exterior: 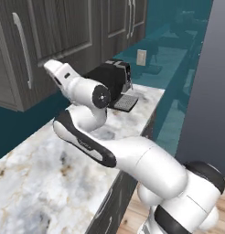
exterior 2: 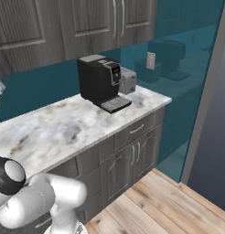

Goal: Open the cabinet and move the ladle to the pot. Then close the cabinet.

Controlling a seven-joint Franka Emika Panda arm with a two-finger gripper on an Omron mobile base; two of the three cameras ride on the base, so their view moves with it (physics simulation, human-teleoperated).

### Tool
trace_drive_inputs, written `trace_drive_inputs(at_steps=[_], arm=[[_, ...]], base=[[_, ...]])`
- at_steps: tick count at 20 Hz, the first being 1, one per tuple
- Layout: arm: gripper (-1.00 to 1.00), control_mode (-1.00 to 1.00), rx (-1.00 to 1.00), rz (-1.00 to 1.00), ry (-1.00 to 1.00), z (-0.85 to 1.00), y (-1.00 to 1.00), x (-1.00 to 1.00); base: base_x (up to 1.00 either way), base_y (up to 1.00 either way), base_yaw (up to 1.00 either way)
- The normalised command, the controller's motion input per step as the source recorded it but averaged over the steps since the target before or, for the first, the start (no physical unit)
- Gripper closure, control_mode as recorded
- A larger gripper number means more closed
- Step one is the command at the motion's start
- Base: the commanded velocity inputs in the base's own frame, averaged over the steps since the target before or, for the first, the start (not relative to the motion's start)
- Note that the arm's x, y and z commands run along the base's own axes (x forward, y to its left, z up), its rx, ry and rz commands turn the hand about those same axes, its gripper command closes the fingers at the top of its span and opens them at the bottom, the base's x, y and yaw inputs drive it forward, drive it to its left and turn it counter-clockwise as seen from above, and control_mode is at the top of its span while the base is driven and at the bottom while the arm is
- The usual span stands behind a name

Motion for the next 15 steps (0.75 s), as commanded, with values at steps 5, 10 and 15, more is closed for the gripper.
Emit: trace_drive_inputs(at_steps=[5, 10, 15], arm=[[-1.0, -1.0, -0.13, -0.49, -0.3, -0.16, 1.0, 0.96], [-1.0, -1.0, -0.18, -0.5, -0.3, -0.07, 1.0, 0.94], [-1.0, -1.0, -0.07, -0.3, 0.08, 0.49, 0.4, 0.24]], base=[[0.0, 0.0, 0.0], [0.0, 0.0, 0.0], [0.0, 0.0, 0.0]])
